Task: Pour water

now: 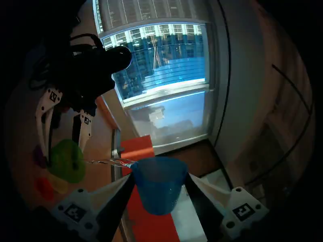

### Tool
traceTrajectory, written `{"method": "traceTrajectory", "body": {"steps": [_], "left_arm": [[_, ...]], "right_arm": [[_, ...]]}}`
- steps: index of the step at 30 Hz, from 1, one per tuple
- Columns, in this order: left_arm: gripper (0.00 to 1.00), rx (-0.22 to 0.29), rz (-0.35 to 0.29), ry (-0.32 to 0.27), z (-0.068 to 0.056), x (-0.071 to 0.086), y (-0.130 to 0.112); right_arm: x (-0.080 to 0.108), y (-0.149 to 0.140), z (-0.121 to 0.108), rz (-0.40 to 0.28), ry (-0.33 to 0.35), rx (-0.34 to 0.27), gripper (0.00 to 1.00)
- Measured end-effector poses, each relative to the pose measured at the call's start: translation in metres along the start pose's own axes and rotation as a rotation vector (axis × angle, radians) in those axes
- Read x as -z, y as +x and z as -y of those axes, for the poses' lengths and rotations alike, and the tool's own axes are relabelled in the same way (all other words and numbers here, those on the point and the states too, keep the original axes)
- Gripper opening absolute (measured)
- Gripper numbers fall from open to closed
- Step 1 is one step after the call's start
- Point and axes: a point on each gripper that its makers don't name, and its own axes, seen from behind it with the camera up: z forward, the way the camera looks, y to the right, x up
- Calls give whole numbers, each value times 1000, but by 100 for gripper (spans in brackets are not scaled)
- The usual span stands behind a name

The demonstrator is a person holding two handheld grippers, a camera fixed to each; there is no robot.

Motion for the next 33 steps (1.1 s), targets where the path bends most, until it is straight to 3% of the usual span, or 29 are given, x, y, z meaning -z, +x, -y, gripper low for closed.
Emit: {"method": "traceTrajectory", "body": {"steps": [33], "left_arm": [[82,-5,5,-5,-2,-2,-1]], "right_arm": [[-4,10,-7,-2,-12,132,89]]}}
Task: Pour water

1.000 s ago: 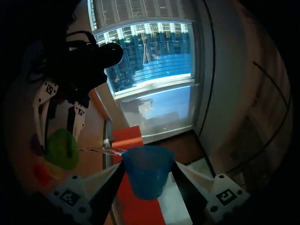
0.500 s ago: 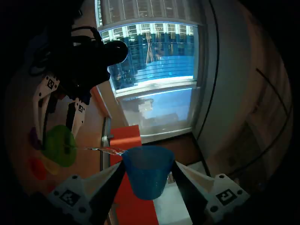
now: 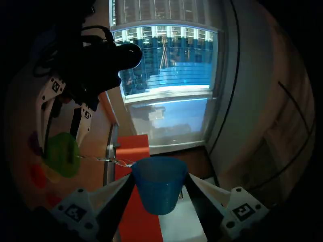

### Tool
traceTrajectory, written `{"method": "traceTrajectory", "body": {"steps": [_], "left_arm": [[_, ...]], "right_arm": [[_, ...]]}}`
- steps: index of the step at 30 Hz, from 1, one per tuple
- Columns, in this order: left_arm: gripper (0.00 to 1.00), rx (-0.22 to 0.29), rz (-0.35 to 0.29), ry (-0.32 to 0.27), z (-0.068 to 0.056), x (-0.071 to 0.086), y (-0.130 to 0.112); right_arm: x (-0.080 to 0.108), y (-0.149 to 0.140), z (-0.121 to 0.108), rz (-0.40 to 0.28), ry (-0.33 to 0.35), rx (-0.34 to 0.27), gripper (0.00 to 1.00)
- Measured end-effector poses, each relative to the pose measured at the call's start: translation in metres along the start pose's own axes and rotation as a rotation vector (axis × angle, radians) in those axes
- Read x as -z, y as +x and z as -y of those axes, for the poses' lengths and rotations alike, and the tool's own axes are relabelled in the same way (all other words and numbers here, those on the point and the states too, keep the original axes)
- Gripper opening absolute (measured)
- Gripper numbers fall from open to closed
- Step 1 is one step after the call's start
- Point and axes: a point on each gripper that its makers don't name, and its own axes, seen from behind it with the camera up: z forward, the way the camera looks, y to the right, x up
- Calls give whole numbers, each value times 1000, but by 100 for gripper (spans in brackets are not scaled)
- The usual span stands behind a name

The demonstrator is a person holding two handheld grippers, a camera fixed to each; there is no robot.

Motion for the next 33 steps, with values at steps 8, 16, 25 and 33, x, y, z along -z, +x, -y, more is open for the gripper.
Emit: {"method": "traceTrajectory", "body": {"steps": [8,16,25,33], "left_arm": [[82,0,-1,1,1,0,1],[82,2,-3,-1,0,-1,1],[82,4,-3,0,1,-1,0],[82,5,1,3,3,-1,-2]], "right_arm": [[-1,2,-2,-1,0,33,89],[-2,5,-5,2,0,79,89],[-2,10,-6,1,0,126,89],[-4,15,-6,-5,-3,160,89]]}}
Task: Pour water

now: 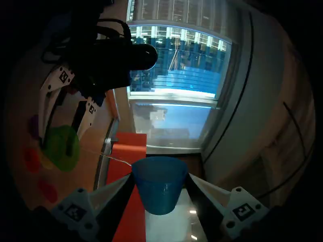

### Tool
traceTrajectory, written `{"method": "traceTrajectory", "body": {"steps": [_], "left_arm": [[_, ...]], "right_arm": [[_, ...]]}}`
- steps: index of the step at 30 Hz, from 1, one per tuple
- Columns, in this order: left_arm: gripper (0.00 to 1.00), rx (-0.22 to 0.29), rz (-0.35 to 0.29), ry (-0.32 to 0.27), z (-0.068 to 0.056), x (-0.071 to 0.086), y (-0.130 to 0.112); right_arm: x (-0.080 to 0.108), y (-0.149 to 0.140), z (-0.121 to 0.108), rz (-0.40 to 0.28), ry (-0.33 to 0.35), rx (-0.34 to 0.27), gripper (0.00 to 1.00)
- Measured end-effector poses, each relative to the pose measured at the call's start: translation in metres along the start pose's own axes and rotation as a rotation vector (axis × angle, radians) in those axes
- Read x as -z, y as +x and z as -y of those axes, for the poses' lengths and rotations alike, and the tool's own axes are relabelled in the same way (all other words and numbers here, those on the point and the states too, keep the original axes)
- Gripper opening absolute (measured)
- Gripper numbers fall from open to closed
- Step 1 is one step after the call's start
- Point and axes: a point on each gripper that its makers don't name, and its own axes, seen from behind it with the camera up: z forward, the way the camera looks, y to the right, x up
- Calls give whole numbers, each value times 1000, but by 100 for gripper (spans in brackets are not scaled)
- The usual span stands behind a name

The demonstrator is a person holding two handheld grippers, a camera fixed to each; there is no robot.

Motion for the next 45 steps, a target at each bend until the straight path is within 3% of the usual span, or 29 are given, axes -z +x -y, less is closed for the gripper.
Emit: {"method": "traceTrajectory", "body": {"steps": [12,21,27,45], "left_arm": [[82,5,-5,0,1,-1,1],[82,3,-8,1,0,0,2],[82,0,-5,3,0,1,3],[82,-11,-4,25,7,8,7]], "right_arm": [[-1,4,0,2,2,63,89],[-1,4,1,1,3,61,89],[2,1,-1,-7,-10,-53,89],[26,-12,4,-23,-46,-609,89]]}}
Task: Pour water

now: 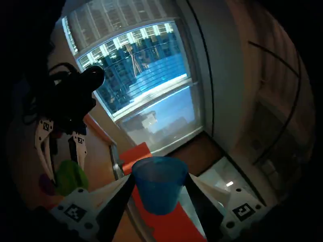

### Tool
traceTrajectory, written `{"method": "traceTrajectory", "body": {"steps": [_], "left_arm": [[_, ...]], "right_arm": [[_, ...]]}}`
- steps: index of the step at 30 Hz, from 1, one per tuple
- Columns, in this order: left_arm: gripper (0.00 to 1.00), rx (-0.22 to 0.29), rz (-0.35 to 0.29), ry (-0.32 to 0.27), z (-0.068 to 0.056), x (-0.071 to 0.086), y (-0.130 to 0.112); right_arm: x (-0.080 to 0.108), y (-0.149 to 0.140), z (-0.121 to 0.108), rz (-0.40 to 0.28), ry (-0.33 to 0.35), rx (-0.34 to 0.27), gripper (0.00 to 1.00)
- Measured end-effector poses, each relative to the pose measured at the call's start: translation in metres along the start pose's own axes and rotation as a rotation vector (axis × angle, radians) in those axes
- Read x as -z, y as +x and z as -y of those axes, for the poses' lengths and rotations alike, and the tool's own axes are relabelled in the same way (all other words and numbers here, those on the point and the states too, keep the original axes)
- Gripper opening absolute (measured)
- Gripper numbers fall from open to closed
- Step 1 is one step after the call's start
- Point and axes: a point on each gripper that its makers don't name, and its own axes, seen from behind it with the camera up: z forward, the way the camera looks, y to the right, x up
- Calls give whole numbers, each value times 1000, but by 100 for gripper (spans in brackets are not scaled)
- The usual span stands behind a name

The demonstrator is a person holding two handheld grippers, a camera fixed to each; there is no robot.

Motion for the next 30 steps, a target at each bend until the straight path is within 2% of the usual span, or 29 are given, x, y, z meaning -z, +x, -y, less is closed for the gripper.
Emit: {"method": "traceTrajectory", "body": {"steps": [9,15,24,27,30], "left_arm": [[82,-5,4,24,7,5,1],[82,-2,5,39,12,7,1],[82,0,7,67,20,12,5],[82,3,13,82,24,14,4],[82,3,18,95,29,16,2]], "right_arm": [[9,-7,11,19,21,-310,89],[17,-5,25,15,61,-473,89],[27,-21,34,61,76,-626,89],[31,-26,35,67,74,-656,89],[36,-34,35,85,61,-659,89]]}}
